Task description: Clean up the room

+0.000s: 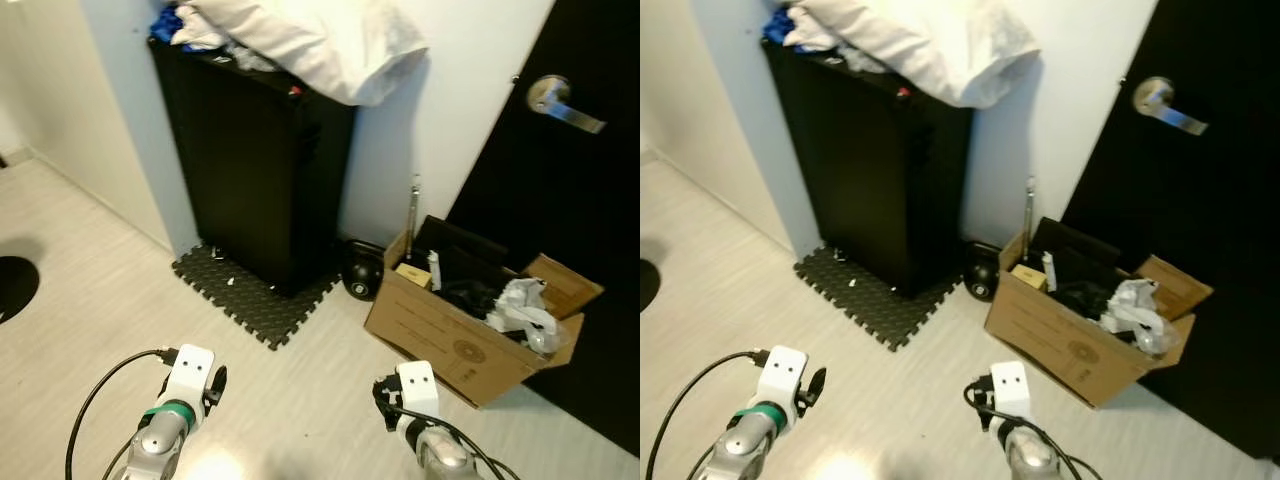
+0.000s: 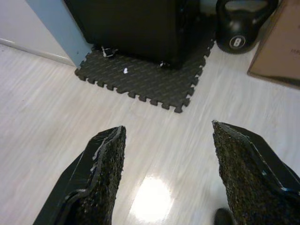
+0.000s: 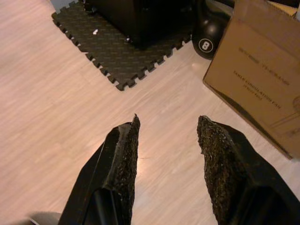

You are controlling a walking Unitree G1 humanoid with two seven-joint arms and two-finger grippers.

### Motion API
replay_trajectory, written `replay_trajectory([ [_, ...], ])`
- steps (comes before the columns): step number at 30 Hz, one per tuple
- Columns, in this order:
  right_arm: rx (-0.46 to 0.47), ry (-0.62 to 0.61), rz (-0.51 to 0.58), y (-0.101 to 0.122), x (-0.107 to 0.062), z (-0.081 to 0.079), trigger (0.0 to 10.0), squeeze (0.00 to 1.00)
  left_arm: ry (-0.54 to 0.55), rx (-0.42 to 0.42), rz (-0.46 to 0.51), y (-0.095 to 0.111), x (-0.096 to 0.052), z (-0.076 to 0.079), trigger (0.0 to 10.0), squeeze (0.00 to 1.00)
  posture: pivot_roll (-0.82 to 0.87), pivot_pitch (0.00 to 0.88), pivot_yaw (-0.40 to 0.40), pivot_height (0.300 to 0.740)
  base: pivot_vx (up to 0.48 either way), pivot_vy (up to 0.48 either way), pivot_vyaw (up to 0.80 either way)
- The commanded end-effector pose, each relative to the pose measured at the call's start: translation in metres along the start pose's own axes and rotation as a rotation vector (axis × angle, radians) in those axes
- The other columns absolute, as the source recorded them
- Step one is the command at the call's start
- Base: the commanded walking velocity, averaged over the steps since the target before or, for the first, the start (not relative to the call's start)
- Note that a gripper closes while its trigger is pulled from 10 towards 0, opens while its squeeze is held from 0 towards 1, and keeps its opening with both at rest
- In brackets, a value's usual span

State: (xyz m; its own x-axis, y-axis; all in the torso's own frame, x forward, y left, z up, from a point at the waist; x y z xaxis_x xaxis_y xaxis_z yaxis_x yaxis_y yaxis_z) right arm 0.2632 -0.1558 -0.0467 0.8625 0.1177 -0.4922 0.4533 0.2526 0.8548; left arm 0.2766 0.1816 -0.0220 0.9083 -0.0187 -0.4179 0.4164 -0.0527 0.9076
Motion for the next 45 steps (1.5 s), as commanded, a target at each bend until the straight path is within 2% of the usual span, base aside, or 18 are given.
replay_trajectory([
  [1, 0.003, 0.016, -0.009, -0.0038, -0.0015, -0.0045, 10.0, 0.0, 0.009, 0.009, -0.03, -0.007, -0.0021, -0.0024, 10.0, 0.0, 0.11, 0.0, 0.014, 0.74, 0.0, 0.0, 0.8],
  [25, 0.008, 0.026, -0.005, -0.0024, -0.0008, -0.0076, 10.0, 0.0, 0.02, 0.018, -0.024, -0.007, -0.0026, -0.0058, 10.0, 0.0, 0.12, 0.0, 0.017, 0.74, 0.0, 0.0, 0.8],
  [32, 0.016, 0.019, -0.005, -0.0031, -0.0013, -0.0068, 10.0, 0.0, 0.011, 0.029, -0.006, -0.005, -0.0027, -0.0057, 10.0, 0.0, 0.12, 0.0, 0.017, 0.74, 0.425, 0.0, 0.8],
  [35, 0.041, 0.005, 0.001, -0.0022, -0.0011, -0.005, 10.0, 0.0, 0.015, 0.03, -0.005, -0.0045, -0.0027, -0.0063, 10.0, 0.0, 0.11, 0.0, 0.018, 0.74, 0.48, 0.0, 0.0],
  [45, 0.021, 0.019, 0.0, -0.002, -0.0009, -0.0065, 10.0, 0.0, 0.015, 0.028, -0.005, -0.0049, -0.003, -0.0055, 10.0, 0.0, 0.11, 0.001, 0.017, 0.74, 0.48, 0.0, 0.0],
])
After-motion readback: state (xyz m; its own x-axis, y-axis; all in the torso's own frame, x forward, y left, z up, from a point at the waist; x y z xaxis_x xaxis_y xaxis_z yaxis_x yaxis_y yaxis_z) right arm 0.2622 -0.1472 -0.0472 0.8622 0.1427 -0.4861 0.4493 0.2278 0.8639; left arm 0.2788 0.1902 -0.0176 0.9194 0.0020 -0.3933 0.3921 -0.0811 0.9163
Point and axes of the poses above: a point about 5 cm out from each wrist's last joint towards the gripper, its own x axis pointing out of the wrist towards the gripper, its own y axis along the axis of the wrist's last joint, z = x × y, the point moved 2 cm from there along x, pointing out of the wrist towards the gripper, and after that the axes turned 11 degrees about -x, right-handed, at the moved point
